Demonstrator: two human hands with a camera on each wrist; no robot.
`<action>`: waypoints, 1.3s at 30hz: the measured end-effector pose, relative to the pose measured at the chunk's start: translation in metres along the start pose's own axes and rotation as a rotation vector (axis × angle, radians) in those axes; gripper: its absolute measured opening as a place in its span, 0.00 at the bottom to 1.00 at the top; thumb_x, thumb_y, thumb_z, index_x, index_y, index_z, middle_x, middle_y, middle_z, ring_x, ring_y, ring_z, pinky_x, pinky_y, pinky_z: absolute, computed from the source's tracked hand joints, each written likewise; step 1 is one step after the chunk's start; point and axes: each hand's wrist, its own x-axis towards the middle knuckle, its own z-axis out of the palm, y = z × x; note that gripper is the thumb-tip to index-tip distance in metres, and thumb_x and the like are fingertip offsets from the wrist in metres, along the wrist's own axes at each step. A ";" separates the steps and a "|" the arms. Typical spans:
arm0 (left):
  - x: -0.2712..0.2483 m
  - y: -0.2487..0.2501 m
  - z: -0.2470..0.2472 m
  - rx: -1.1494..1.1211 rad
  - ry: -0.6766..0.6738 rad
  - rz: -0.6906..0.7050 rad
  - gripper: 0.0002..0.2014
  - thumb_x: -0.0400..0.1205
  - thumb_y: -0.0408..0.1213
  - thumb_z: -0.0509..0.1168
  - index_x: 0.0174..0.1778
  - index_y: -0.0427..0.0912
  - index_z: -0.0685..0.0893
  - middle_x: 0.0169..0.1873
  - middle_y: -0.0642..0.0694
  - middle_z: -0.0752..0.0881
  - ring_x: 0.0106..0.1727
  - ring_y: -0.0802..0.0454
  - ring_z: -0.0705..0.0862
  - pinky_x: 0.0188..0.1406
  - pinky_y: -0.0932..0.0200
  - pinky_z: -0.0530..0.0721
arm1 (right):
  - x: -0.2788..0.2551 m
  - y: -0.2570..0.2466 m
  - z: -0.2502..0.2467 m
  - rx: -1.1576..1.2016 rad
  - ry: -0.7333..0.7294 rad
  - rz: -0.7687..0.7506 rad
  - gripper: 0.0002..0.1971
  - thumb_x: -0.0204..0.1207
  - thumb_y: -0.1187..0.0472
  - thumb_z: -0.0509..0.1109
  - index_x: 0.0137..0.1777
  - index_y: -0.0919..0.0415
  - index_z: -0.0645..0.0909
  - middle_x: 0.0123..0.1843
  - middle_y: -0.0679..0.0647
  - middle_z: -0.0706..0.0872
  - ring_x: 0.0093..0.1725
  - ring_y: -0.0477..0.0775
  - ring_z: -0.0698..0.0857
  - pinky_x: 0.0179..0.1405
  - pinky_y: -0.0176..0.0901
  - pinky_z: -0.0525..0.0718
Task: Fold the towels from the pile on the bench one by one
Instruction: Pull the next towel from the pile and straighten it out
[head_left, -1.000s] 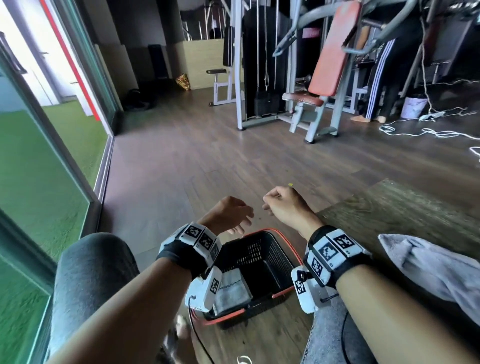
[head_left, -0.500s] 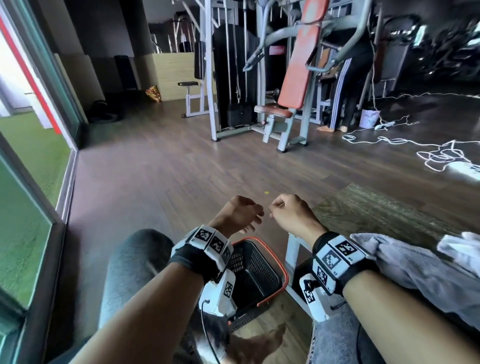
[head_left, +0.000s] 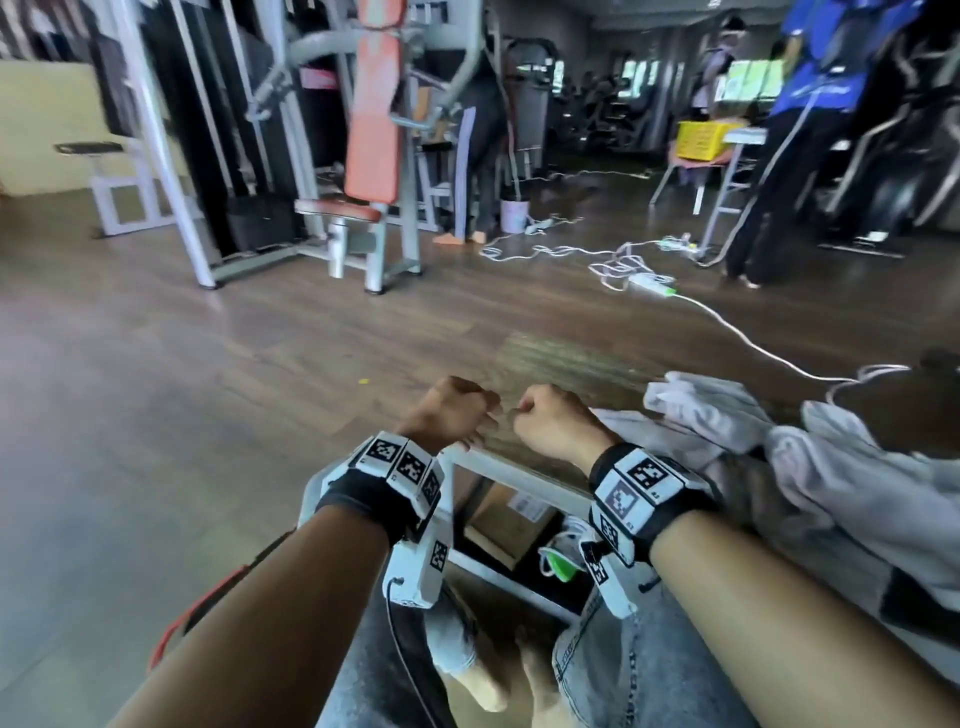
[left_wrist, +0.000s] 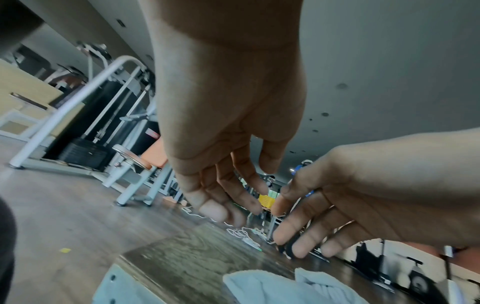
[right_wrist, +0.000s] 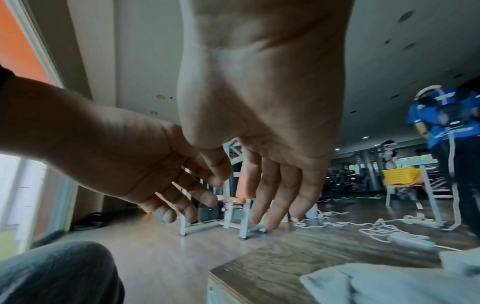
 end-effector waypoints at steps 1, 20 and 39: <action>0.006 0.001 0.007 -0.001 -0.028 0.006 0.09 0.82 0.34 0.62 0.42 0.37 0.87 0.34 0.41 0.88 0.26 0.46 0.80 0.19 0.67 0.74 | -0.001 0.008 -0.003 -0.010 0.010 0.025 0.17 0.79 0.53 0.65 0.56 0.66 0.85 0.53 0.63 0.89 0.53 0.65 0.87 0.50 0.53 0.85; 0.129 -0.054 0.148 0.557 -0.391 0.460 0.09 0.56 0.33 0.81 0.24 0.46 0.87 0.21 0.52 0.84 0.24 0.53 0.86 0.20 0.66 0.80 | -0.021 0.183 -0.006 -0.046 0.043 0.493 0.10 0.80 0.59 0.61 0.38 0.47 0.66 0.42 0.51 0.75 0.47 0.56 0.76 0.46 0.43 0.74; 0.124 -0.065 0.192 0.696 -0.078 0.129 0.10 0.79 0.43 0.60 0.56 0.52 0.78 0.50 0.39 0.84 0.51 0.39 0.85 0.49 0.47 0.83 | 0.017 0.247 0.026 -0.185 0.099 0.269 0.24 0.82 0.54 0.61 0.77 0.60 0.68 0.81 0.53 0.63 0.78 0.62 0.65 0.74 0.60 0.69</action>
